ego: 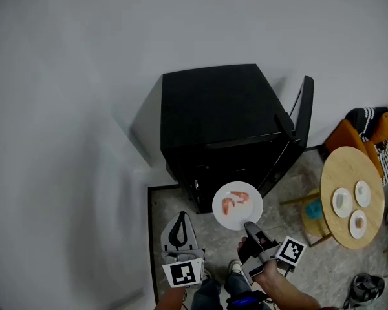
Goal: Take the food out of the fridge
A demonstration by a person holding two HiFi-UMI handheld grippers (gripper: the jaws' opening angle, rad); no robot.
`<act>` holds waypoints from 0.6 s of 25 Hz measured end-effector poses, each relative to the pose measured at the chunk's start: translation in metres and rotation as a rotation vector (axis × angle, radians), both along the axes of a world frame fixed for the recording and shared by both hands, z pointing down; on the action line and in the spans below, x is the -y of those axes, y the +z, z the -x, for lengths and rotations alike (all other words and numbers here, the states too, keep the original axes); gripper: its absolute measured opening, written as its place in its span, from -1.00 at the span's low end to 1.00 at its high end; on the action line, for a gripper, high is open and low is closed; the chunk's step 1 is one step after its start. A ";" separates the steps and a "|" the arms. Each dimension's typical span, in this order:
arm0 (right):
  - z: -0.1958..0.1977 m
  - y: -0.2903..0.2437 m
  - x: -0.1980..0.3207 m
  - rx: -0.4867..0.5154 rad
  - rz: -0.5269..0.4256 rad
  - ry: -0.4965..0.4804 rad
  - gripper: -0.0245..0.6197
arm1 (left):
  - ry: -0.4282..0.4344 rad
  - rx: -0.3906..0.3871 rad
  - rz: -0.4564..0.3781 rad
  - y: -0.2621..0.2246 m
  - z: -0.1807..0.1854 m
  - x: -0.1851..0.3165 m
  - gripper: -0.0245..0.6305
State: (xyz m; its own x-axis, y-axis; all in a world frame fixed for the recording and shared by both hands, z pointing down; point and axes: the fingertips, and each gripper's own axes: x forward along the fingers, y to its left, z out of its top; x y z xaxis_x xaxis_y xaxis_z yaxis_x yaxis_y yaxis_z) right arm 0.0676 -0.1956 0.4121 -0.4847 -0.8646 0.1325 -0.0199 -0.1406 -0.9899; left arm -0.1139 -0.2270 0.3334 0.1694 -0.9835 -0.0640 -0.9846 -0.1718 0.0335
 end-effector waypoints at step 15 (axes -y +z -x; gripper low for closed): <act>0.003 -0.057 -0.008 0.018 -0.031 -0.033 -0.82 | 0.009 0.048 -0.026 -0.039 0.006 -0.015 -0.89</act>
